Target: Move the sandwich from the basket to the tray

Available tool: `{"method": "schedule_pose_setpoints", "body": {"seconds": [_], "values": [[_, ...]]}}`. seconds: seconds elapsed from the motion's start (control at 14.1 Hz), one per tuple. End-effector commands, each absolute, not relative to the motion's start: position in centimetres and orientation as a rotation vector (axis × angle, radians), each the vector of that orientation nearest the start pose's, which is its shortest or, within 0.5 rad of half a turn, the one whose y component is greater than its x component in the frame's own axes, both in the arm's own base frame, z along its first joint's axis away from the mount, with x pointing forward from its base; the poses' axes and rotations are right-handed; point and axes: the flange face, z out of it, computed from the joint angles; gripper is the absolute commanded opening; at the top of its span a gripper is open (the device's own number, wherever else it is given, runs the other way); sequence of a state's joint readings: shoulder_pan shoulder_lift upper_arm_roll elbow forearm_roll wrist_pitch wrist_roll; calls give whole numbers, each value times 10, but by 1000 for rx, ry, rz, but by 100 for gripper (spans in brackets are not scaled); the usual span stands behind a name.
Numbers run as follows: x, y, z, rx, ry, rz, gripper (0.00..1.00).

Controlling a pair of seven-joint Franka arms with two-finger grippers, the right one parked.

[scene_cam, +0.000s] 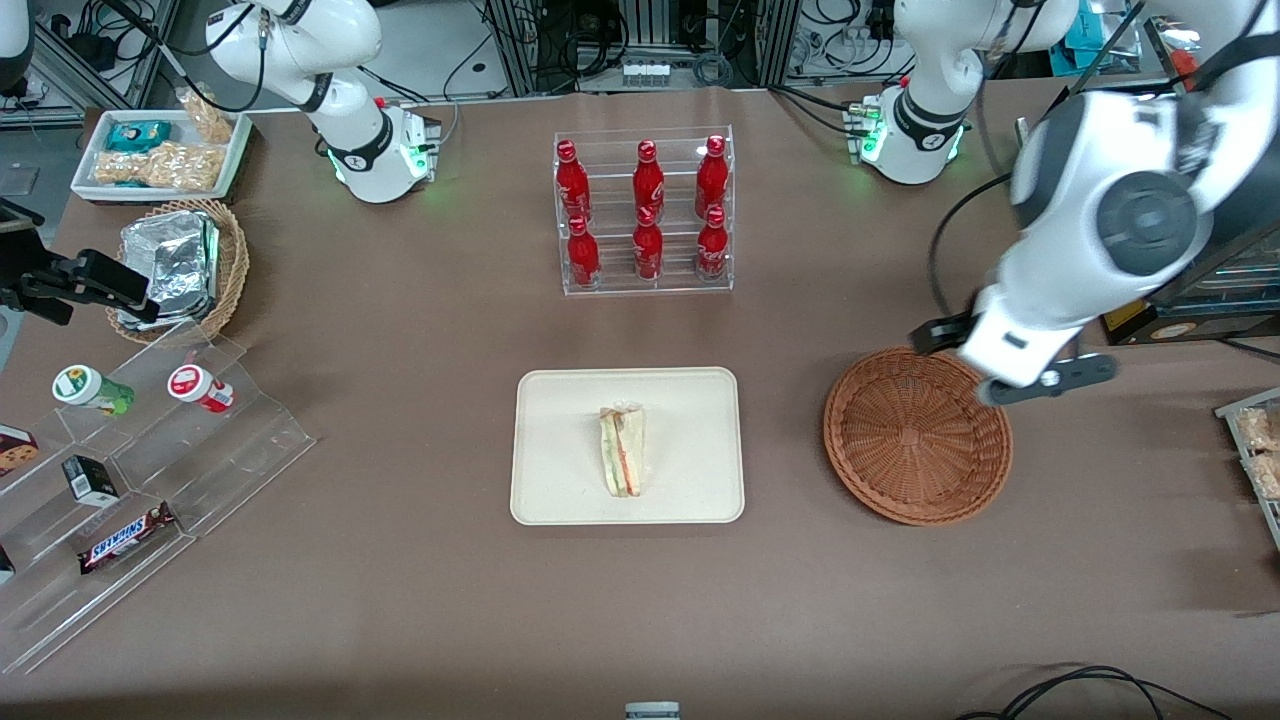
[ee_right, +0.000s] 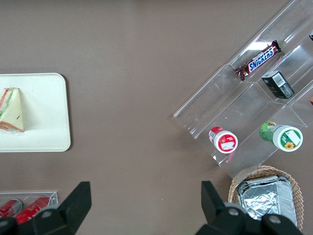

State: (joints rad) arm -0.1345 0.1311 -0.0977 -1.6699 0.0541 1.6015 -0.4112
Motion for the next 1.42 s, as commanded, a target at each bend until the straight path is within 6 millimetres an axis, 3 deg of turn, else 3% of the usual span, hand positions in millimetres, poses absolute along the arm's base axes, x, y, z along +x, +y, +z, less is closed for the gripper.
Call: {"method": "schedule_pose_setpoints", "body": {"seconds": [0.0, 0.14, 0.28, 0.42, 0.71, 1.35], "values": [[555, -91, 527, -3039, -186, 282, 100], [549, -72, 546, -3055, -136, 249, 100], [550, -36, 560, -3076, -112, 226, 100], [550, -24, 577, -3100, -53, 180, 100], [555, -17, 600, -3102, 44, 84, 100], [557, 21, 627, -3137, -77, -19, 100]]}}
